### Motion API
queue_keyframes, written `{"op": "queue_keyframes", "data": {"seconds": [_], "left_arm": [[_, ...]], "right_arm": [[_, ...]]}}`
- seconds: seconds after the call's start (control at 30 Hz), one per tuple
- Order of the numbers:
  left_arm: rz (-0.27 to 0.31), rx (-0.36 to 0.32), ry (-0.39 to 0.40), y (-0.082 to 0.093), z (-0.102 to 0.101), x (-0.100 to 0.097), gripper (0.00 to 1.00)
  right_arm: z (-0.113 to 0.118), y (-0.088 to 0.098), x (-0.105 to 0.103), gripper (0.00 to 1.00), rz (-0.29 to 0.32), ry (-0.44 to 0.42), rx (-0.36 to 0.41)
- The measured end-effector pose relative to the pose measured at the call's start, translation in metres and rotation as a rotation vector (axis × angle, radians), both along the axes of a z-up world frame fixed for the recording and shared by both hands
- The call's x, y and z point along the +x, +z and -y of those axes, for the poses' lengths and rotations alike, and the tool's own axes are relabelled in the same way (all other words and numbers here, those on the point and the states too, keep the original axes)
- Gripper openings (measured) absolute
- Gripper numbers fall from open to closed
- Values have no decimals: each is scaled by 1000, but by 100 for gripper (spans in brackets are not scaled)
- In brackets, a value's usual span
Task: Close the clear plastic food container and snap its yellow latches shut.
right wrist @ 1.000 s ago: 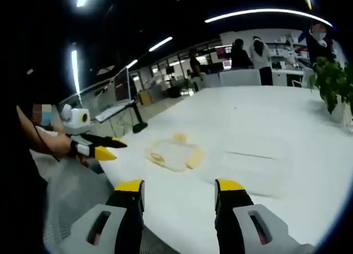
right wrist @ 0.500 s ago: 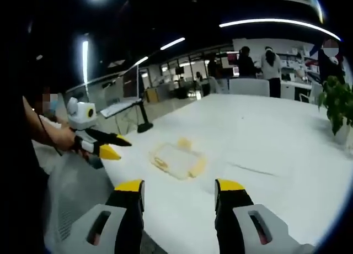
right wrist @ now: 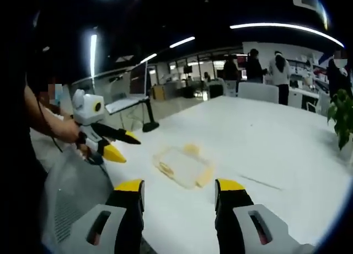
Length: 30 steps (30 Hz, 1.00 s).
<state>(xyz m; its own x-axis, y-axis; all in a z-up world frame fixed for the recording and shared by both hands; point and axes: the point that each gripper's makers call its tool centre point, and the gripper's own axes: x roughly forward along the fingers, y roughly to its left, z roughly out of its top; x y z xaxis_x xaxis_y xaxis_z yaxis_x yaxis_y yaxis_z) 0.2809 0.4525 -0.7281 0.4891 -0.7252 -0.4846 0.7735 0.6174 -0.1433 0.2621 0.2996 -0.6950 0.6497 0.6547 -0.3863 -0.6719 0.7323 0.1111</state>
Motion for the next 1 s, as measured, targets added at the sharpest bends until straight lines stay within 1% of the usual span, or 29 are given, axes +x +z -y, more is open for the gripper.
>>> {"op": "queue_keyframes", "data": {"seconds": [0.13,0.23,0.33,0.43,0.6,0.7,0.8,1.0], "left_arm": [[16,37,-36,-3,-4,3,52],[20,41,-42,-2,-6,8,52],[49,88,-74,-2,-9,11,52],[47,89,-89,-1,-8,15,52],[39,97,-106,-4,-11,20,52],[33,106,-121,-7,-14,22,51],[22,105,-129,-7,-15,26,50],[34,132,-161,-11,-20,33,50]], "right_arm": [[-2,0,4,51,9,12,-21],[-2,-1,8,51,11,16,-30],[-5,0,13,51,11,21,-39],[-9,0,17,51,19,30,-49],[-13,-1,22,50,21,33,-61],[-17,-4,23,52,51,66,-123],[-21,-6,24,52,52,83,-141],[-23,-9,31,51,44,90,-160]]}}
